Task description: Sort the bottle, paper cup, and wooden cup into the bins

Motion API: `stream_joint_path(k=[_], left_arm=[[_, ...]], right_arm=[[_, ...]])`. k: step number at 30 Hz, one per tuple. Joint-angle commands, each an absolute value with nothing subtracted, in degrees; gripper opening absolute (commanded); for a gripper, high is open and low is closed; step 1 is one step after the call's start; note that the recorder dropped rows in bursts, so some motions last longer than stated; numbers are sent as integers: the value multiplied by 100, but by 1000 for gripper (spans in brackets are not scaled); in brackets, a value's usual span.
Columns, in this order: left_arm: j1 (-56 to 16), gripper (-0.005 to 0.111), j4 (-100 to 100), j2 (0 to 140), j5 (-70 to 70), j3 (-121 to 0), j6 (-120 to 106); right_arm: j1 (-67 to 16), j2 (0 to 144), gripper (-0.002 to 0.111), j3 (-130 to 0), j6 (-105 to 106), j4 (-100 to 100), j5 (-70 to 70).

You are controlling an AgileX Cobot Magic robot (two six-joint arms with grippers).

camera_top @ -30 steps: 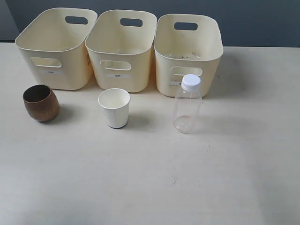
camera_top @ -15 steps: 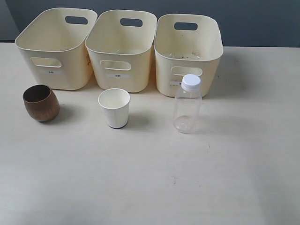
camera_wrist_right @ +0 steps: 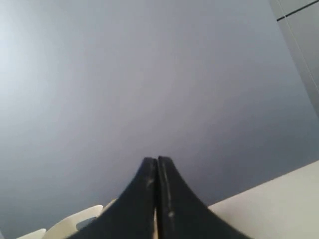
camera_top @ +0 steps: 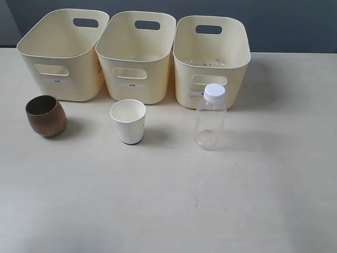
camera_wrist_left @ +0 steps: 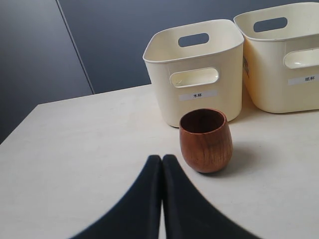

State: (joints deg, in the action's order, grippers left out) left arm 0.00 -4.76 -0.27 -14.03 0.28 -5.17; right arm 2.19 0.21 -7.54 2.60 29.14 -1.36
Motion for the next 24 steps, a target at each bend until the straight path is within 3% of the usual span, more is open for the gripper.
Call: stream_joint_path(k=[1,13,24], left_arm=[[-23,0,-462,0,-1331,0,-510],[-23,0,-462,0,-1331,0,-510],[-23,0,-462,0,-1331,0,-510]], right_arm=[[256,149,-1,-1256,260,2896,78],[214,2726,-1,-3416,1471,2751,1473],[-873,5158,-1,-5294,3294,3261,2667]])
